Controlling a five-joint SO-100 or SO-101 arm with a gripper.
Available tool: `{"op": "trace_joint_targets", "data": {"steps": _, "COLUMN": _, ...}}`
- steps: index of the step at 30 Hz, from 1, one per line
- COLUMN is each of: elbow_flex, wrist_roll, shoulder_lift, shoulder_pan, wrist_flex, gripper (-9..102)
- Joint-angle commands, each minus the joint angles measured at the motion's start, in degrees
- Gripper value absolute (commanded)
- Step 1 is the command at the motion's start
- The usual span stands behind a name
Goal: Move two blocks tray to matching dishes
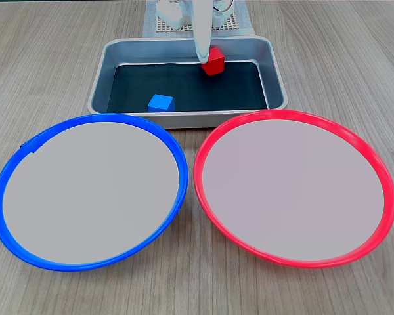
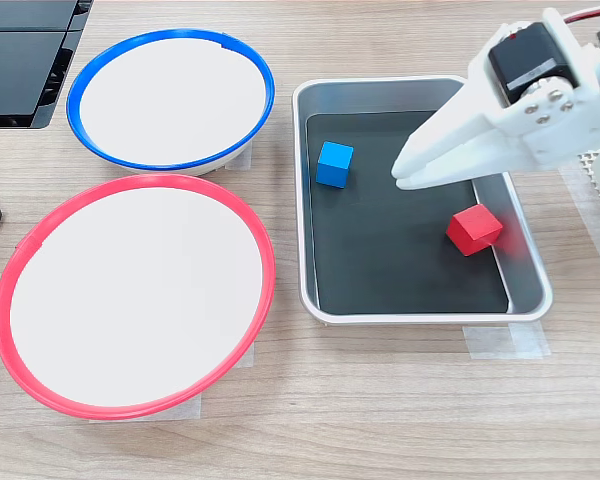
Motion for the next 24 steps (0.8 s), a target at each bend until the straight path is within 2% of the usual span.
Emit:
{"op": "trace_joint_targets", "data": {"steps": 1, "elbow_flex": -2.5, "wrist_roll": -24.6, "shoulder_lift": -1.4, "shoulder_pan": -0.6, "wrist_flex": -4.1, "gripper": 0}}
{"op": "trace_joint_targets", "data": {"steps": 2, "elbow_flex": -3.7, "wrist_roll": -31.4, "shoulder_lift": -4.0, "shoulder_pan": -0.1, "wrist_flex": -4.4, "gripper": 0}}
{"op": "trace_joint_targets", "data": {"steps": 3, "elbow_flex": -6.3, "wrist_roll": -47.5, "shoulder_lift": -10.0, "shoulder_pan": -0.8, "wrist_flex": -2.7, "gripper": 0}}
{"op": "trace_joint_targets", "data": {"steps": 6, "elbow_flex": -15.9, "wrist_roll": -67.1, "shoulder_lift": -25.8, "shoulder_pan": 1.6, "wrist_flex": 1.8, "gripper": 0}}
{"op": "trace_joint_targets", "data": {"steps": 9, "elbow_flex": -29.1, "wrist_roll": -91.3, "shoulder_lift": -40.5, "shoulder_pan": 3.5, "wrist_flex": 18.4, "gripper": 2}}
{"op": "trace_joint_targets", "data": {"steps": 11, "elbow_flex": -37.5, "wrist_roll": -100.5, "shoulder_lift": -49.6, "shoulder_pan": 4.1, "wrist_flex": 29.2, "gripper": 11}}
{"op": "trace_joint_targets", "data": {"steps": 15, "elbow_flex": -43.8, "wrist_roll": -104.7, "shoulder_lift": -58.2, "shoulder_pan": 1.3, "wrist_flex": 37.3, "gripper": 22}}
{"op": "trace_joint_targets", "data": {"steps": 19, "elbow_flex": -41.8, "wrist_roll": -103.0, "shoulder_lift": -61.3, "shoulder_pan": -0.9, "wrist_flex": 34.2, "gripper": 23}}
{"op": "trace_joint_targets", "data": {"steps": 24, "elbow_flex": -39.1, "wrist_roll": -96.7, "shoulder_lift": -66.3, "shoulder_pan": -4.7, "wrist_flex": 26.0, "gripper": 23}}
